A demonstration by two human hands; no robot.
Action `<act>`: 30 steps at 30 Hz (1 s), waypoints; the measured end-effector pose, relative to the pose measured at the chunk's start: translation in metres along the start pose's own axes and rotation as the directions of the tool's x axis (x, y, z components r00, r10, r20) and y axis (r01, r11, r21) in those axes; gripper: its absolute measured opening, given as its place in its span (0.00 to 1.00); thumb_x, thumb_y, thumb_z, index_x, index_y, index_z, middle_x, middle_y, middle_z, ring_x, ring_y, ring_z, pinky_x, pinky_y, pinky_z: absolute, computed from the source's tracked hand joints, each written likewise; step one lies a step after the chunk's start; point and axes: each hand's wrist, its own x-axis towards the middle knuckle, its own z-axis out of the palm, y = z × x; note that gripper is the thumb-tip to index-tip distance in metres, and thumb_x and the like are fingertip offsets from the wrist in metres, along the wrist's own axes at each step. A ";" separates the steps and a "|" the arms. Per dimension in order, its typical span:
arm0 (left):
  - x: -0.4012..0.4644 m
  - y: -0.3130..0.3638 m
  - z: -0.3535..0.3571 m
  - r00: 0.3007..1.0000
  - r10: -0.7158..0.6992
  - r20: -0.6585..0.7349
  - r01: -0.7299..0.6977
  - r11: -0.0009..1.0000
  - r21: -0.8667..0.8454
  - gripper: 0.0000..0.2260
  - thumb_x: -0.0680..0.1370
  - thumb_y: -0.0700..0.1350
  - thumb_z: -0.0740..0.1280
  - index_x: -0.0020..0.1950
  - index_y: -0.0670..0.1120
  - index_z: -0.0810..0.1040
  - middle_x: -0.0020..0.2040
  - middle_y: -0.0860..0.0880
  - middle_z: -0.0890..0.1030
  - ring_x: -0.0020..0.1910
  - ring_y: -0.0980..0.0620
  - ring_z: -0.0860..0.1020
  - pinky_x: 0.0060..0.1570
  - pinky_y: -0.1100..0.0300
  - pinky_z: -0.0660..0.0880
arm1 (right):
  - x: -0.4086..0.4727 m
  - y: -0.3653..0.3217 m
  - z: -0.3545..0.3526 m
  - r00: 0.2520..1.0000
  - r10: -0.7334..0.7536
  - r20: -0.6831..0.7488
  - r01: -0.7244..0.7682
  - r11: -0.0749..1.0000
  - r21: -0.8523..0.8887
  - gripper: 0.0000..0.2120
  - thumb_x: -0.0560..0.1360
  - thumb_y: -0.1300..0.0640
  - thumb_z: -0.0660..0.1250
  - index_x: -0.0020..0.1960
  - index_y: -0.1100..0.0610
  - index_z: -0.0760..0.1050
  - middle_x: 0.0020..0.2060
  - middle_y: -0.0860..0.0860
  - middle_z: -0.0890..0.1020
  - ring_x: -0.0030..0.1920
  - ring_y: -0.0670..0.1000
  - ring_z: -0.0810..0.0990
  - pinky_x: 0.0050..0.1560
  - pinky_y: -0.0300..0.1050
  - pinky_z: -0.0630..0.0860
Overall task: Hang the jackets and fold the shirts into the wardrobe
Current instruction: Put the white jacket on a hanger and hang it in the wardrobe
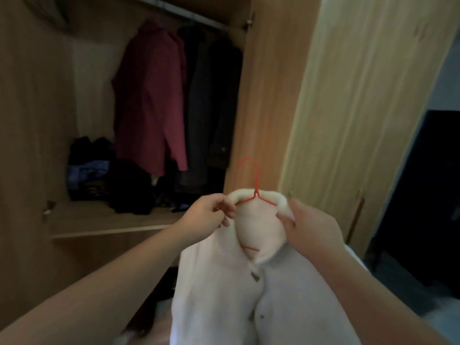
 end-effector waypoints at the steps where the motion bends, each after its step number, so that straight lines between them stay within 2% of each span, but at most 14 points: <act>1: 0.004 -0.010 -0.029 0.997 0.038 -0.063 -0.036 0.998 0.043 0.19 0.70 0.26 0.54 0.47 0.44 0.80 0.41 0.48 0.83 0.37 0.52 0.80 0.39 0.64 0.75 | 0.016 -0.020 0.012 1.000 -0.026 -0.001 0.026 0.999 0.032 0.13 0.77 0.40 0.60 0.51 0.50 0.69 0.45 0.52 0.83 0.50 0.59 0.82 0.43 0.48 0.71; 4: 0.014 -0.039 -0.114 0.969 0.113 -0.220 -0.062 0.972 0.226 0.19 0.69 0.30 0.58 0.44 0.53 0.78 0.40 0.55 0.81 0.40 0.57 0.79 0.45 0.64 0.75 | 0.059 -0.078 0.045 0.997 -0.071 0.026 0.068 0.991 0.112 0.14 0.78 0.39 0.59 0.46 0.48 0.61 0.40 0.52 0.82 0.45 0.61 0.82 0.39 0.48 0.69; 8: 0.031 -0.081 -0.208 0.925 0.107 -0.363 0.021 0.943 0.331 0.18 0.74 0.35 0.64 0.46 0.60 0.75 0.44 0.56 0.80 0.44 0.58 0.78 0.45 0.63 0.74 | 0.110 -0.139 0.087 0.996 -0.087 0.029 0.080 0.976 0.203 0.13 0.79 0.39 0.58 0.48 0.46 0.60 0.38 0.51 0.79 0.44 0.61 0.81 0.39 0.49 0.68; 10: 0.040 -0.096 -0.239 0.913 0.107 -0.395 0.041 0.937 0.347 0.18 0.75 0.35 0.64 0.47 0.62 0.74 0.46 0.56 0.79 0.46 0.57 0.78 0.48 0.61 0.75 | 0.137 -0.165 0.104 0.991 -0.121 0.056 0.100 0.952 0.288 0.10 0.80 0.39 0.56 0.50 0.44 0.59 0.36 0.45 0.73 0.38 0.54 0.78 0.39 0.48 0.67; 12: 0.051 -0.107 -0.264 0.895 0.123 -0.429 0.060 0.919 0.389 0.18 0.76 0.35 0.63 0.49 0.61 0.74 0.47 0.56 0.78 0.48 0.58 0.77 0.48 0.64 0.73 | 0.165 -0.189 0.119 0.982 -0.160 0.096 0.116 0.928 0.355 0.09 0.81 0.40 0.56 0.51 0.43 0.59 0.36 0.43 0.71 0.34 0.44 0.71 0.36 0.46 0.66; 14: 0.063 -0.115 -0.285 0.880 0.148 -0.451 0.076 0.894 0.441 0.16 0.76 0.35 0.62 0.52 0.57 0.74 0.48 0.56 0.77 0.48 0.60 0.75 0.47 0.67 0.69 | 0.195 -0.212 0.136 0.979 -0.190 0.073 0.147 0.908 0.392 0.08 0.81 0.41 0.56 0.51 0.43 0.59 0.36 0.43 0.71 0.33 0.41 0.69 0.33 0.46 0.65; 17: 0.086 -0.121 -0.313 0.867 0.187 -0.461 0.089 0.854 0.513 0.16 0.75 0.35 0.61 0.54 0.54 0.74 0.50 0.58 0.74 0.51 0.61 0.74 0.48 0.67 0.69 | 0.241 -0.245 0.161 0.976 -0.218 0.016 0.192 0.889 0.415 0.09 0.81 0.41 0.56 0.50 0.45 0.61 0.37 0.46 0.74 0.34 0.48 0.72 0.36 0.48 0.68; 20: 0.117 -0.124 -0.339 0.853 0.261 -0.451 0.096 0.772 0.628 0.16 0.74 0.36 0.61 0.55 0.55 0.73 0.51 0.59 0.73 0.53 0.61 0.73 0.51 0.66 0.70 | 0.292 -0.269 0.182 0.964 -0.257 -0.071 0.263 0.867 0.423 0.10 0.81 0.42 0.57 0.49 0.48 0.62 0.33 0.45 0.70 0.33 0.53 0.70 0.36 0.48 0.65; 22: 0.142 -0.120 -0.356 0.831 0.330 -0.448 0.092 0.712 0.696 0.16 0.73 0.36 0.61 0.55 0.53 0.73 0.51 0.57 0.74 0.52 0.60 0.73 0.51 0.65 0.70 | 0.329 -0.282 0.188 0.946 -0.295 -0.137 0.325 0.851 0.412 0.11 0.80 0.42 0.57 0.49 0.49 0.61 0.34 0.46 0.70 0.35 0.57 0.72 0.36 0.49 0.65; 25: 0.184 -0.109 -0.387 0.787 0.422 -0.450 0.089 0.644 0.760 0.14 0.73 0.38 0.62 0.55 0.51 0.75 0.51 0.55 0.74 0.52 0.55 0.74 0.52 0.57 0.74 | 0.392 -0.303 0.187 0.919 -0.342 -0.198 0.395 0.819 0.416 0.12 0.80 0.41 0.56 0.48 0.49 0.60 0.37 0.47 0.73 0.41 0.61 0.78 0.37 0.50 0.67; 30: 0.251 -0.076 -0.437 0.701 0.526 -0.482 0.190 0.514 0.837 0.18 0.69 0.44 0.56 0.57 0.50 0.73 0.54 0.52 0.73 0.55 0.50 0.74 0.57 0.48 0.74 | 0.494 -0.342 0.170 0.866 -0.386 -0.319 0.489 0.787 0.376 0.12 0.81 0.41 0.55 0.47 0.49 0.59 0.45 0.52 0.80 0.45 0.63 0.79 0.39 0.51 0.68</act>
